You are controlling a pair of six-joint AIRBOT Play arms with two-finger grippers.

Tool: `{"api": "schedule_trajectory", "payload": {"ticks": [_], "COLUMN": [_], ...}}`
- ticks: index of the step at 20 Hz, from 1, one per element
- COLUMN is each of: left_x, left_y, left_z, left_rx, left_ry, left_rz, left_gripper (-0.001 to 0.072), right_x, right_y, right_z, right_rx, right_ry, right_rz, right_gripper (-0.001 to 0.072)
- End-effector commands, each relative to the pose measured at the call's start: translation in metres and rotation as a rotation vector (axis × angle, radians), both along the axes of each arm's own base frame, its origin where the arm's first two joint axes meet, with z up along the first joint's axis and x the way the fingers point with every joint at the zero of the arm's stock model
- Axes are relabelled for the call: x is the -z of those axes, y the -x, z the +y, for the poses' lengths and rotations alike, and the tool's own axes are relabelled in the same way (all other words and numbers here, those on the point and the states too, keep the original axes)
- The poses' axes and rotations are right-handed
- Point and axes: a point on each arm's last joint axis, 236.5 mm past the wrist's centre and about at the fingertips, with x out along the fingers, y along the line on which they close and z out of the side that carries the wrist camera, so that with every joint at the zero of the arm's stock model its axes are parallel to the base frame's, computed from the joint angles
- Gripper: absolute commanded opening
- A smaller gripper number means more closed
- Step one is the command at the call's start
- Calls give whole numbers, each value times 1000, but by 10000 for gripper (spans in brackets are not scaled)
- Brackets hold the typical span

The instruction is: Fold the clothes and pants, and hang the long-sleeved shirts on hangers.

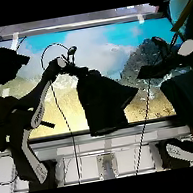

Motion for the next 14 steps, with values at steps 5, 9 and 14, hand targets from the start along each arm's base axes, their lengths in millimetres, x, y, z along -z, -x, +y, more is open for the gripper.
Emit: {"api": "schedule_trajectory", "payload": {"ticks": [5, 9, 14], "left_x": [-96, -89, -21], "left_y": [-25, -9, 8], "left_z": [81, 95, 49], "left_rx": [-131, -111, 52], "left_ry": [-30, -49, -77], "left_rz": [-142, -61, 13], "left_gripper": [34, 34, 520], "right_x": [37, 91, 102], "right_y": [-6, 1, 3], "right_z": [3, 9, 7], "right_rx": [86, 101, 99], "right_ry": [-52, -83, -77], "right_rz": [-14, 139, 167], "right_gripper": [630, 625, 624]}}
